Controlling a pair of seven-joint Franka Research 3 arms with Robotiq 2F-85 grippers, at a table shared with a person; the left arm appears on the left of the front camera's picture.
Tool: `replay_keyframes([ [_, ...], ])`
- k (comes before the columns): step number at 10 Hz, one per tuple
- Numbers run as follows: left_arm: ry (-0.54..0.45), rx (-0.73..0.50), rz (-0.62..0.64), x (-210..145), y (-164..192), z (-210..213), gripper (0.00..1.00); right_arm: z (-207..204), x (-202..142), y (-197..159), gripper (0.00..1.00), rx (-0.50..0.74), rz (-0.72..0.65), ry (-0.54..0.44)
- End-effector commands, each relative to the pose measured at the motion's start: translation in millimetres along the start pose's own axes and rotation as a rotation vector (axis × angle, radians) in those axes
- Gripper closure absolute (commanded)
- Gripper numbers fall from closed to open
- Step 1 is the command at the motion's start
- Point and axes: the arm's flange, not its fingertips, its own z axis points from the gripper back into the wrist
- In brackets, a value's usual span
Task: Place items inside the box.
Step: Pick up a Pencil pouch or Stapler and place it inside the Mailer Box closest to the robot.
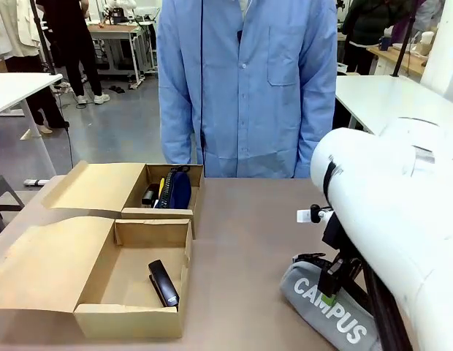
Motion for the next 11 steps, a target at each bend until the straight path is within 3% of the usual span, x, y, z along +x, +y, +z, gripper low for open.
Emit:
replay_keyframes([
  [1,-0.009,-0.018,-0.019,-1,-2,1,0.00,1,-41,1,1.00,0.109,-0.127,-0.127],
  [3,-0.009,-0.018,-0.019,-1,-2,1,0.00,40,-51,3,1.00,0.389,-0.332,-0.301],
  [4,-0.009,-0.018,-0.019,-1,-2,1,0.00,65,-55,6,1.00,0.621,-0.564,-0.447],
  [5,-0.009,-0.018,-0.019,-1,-2,1,0.00,72,-57,13,1.00,0.723,-0.644,-0.483],
  [6,-0.009,-0.018,-0.019,-1,-2,1,0.00,72,-56,18,1.00,0.776,-0.761,-0.470],
  [7,-0.009,-0.018,-0.019,-1,-2,1,0.00,70,-64,17,1.00,0.763,-0.724,-0.376],
  [8,-0.009,-0.018,-0.019,-1,-2,1,0.00,102,-25,-8,1.00,0.567,-0.520,-0.257],
  [9,-0.009,-0.018,-0.019,-1,-2,1,0.00,102,-25,-8,1.00,0.567,-0.520,-0.257],
  [10,-0.009,-0.018,-0.019,-1,-2,1,0.00,114,-23,-9,0.93,0.657,-0.634,-0.280],
  [11,-0.009,-0.018,-0.019,-1,-2,1,0.00,108,-19,-9,0.93,0.699,-0.609,-0.301],
])
